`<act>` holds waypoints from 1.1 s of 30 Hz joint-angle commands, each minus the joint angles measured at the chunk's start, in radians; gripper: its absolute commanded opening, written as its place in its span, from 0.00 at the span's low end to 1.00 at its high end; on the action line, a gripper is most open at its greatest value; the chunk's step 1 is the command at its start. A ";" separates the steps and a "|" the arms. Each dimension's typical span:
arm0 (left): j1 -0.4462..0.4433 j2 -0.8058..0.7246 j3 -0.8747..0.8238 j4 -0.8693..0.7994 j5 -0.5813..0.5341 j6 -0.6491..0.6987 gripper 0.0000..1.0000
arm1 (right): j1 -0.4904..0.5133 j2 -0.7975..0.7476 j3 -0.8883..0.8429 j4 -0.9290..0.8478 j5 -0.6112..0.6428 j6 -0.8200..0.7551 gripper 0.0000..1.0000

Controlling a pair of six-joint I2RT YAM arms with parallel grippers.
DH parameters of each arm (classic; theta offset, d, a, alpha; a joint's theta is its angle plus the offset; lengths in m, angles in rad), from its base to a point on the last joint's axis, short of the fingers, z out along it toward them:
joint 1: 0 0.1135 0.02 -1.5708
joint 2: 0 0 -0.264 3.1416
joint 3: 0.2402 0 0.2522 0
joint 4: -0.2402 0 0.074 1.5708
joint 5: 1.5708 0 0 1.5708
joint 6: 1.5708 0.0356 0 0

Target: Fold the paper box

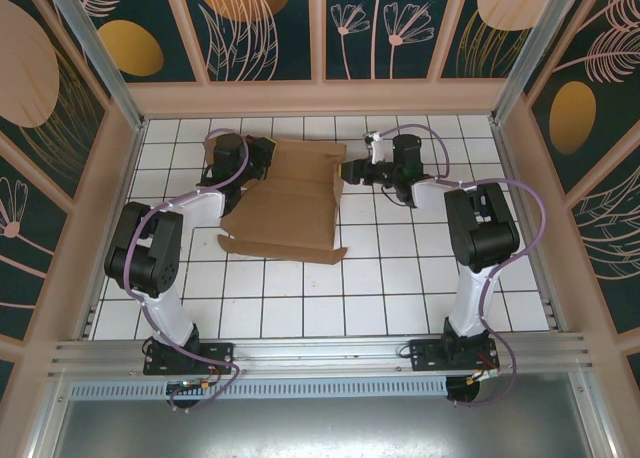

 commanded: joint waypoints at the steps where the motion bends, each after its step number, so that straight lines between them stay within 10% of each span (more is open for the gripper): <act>1: -0.006 0.042 0.048 -0.064 0.034 -0.010 0.00 | 0.044 0.016 0.036 -0.004 0.034 -0.046 0.64; 14: 0.026 0.164 0.308 -0.500 -0.047 0.015 0.00 | -0.085 0.014 -0.001 0.063 0.046 0.177 0.58; 33: 0.040 0.171 0.277 -0.348 0.039 0.002 0.00 | -0.071 0.014 -0.031 0.000 -0.008 0.122 0.58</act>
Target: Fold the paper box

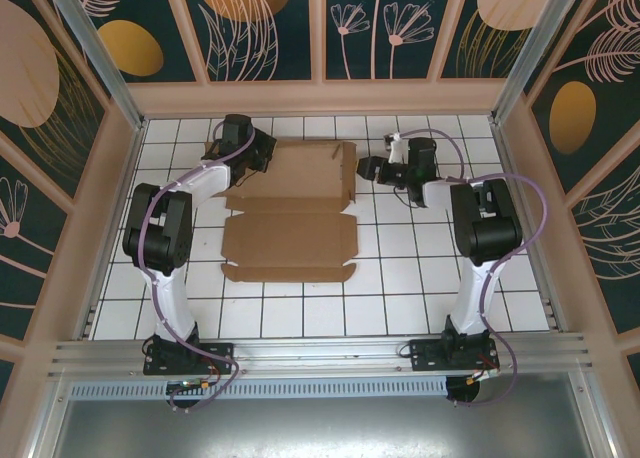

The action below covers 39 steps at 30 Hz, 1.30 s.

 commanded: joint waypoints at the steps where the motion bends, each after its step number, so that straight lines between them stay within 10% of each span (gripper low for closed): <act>1: 0.006 -0.028 -0.066 0.073 0.038 0.008 0.00 | 0.030 -0.034 -0.008 -0.029 0.012 -0.065 0.57; 23: 0.007 -0.158 -0.497 0.914 0.263 -0.030 0.00 | 0.111 -0.252 -0.327 0.237 0.219 -0.160 0.62; 39: 0.007 -0.116 -0.678 1.237 0.320 -0.018 0.00 | 0.247 -0.464 -0.502 0.241 0.621 -0.289 0.59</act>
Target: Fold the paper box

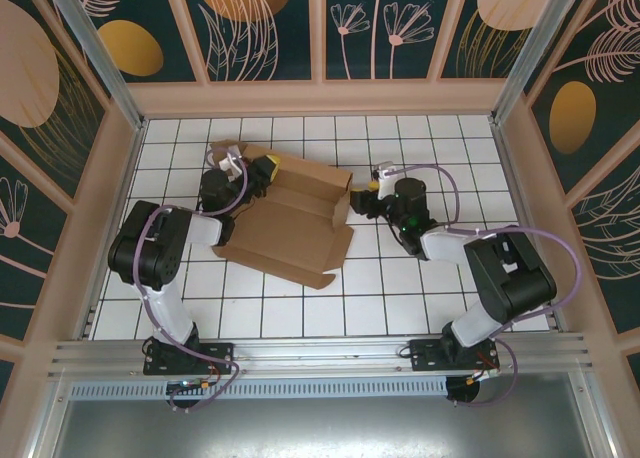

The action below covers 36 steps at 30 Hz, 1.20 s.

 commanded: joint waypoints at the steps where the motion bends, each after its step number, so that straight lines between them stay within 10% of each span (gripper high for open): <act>1: 0.001 0.019 -0.032 0.143 0.024 0.000 0.00 | 0.019 -0.040 -0.035 0.040 0.086 -0.011 0.59; 9: 0.002 0.002 -0.026 -0.014 0.007 0.035 0.00 | 0.108 -0.140 -0.219 0.303 0.222 -0.174 0.54; 27: 0.002 -0.038 0.016 -0.203 -0.008 0.099 0.00 | 0.160 0.082 -0.027 0.203 0.192 -0.325 0.69; 36: 0.001 -0.048 0.020 -0.248 -0.036 0.089 0.00 | 0.166 0.140 0.027 0.206 0.292 -0.294 0.53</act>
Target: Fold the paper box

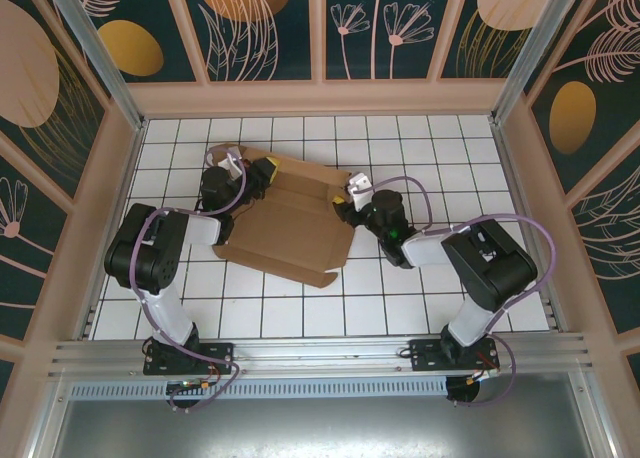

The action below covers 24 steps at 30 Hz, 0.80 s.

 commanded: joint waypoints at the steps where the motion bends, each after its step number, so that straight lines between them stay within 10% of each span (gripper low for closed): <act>1: 0.000 -0.012 0.001 -0.109 -0.016 0.019 0.00 | 0.003 0.023 0.034 0.018 0.111 0.017 0.49; 9: -0.031 -0.091 0.019 -0.333 -0.125 0.029 0.00 | -0.004 0.064 0.054 -0.007 0.232 -0.004 0.40; 24: -0.194 -0.202 0.018 -0.599 -0.395 -0.093 0.00 | -0.045 0.135 0.170 -0.064 0.081 -0.018 0.26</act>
